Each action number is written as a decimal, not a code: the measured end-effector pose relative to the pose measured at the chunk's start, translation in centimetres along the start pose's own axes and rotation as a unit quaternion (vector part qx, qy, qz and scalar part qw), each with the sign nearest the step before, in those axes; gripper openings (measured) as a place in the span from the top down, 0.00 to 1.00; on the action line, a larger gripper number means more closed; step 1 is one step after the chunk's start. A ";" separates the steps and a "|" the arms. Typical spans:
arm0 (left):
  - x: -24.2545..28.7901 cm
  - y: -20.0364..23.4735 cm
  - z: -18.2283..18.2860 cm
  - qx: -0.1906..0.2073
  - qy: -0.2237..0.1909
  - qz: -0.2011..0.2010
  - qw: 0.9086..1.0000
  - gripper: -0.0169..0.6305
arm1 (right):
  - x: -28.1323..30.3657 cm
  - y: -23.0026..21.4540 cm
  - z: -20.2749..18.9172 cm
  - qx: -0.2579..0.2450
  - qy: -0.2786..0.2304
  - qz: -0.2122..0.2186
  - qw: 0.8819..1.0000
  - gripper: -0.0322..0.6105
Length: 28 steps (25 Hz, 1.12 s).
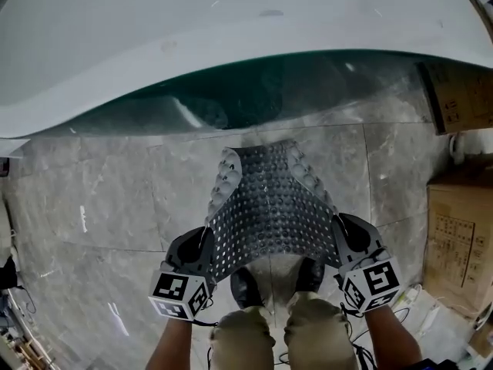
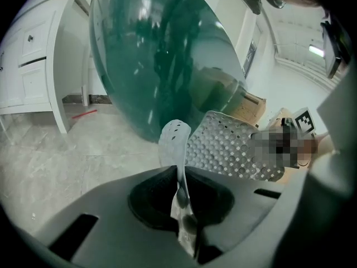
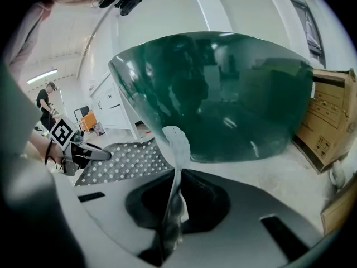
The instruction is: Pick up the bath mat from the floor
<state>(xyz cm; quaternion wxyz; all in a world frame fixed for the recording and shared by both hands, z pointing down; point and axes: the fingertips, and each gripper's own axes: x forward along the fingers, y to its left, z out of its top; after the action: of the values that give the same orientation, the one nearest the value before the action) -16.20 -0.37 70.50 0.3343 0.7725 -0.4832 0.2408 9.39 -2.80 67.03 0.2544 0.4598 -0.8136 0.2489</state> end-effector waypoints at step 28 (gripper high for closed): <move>-14.8 -7.7 12.0 0.015 -0.018 -0.010 1.000 0.92 | -13.6 5.5 14.1 -0.016 -0.028 0.019 0.999 0.90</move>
<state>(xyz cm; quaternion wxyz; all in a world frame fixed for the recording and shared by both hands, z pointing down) -14.79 1.67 50.12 0.3160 0.7865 -0.4777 0.2310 8.01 -0.87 46.77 0.2338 0.4474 -0.8327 0.2275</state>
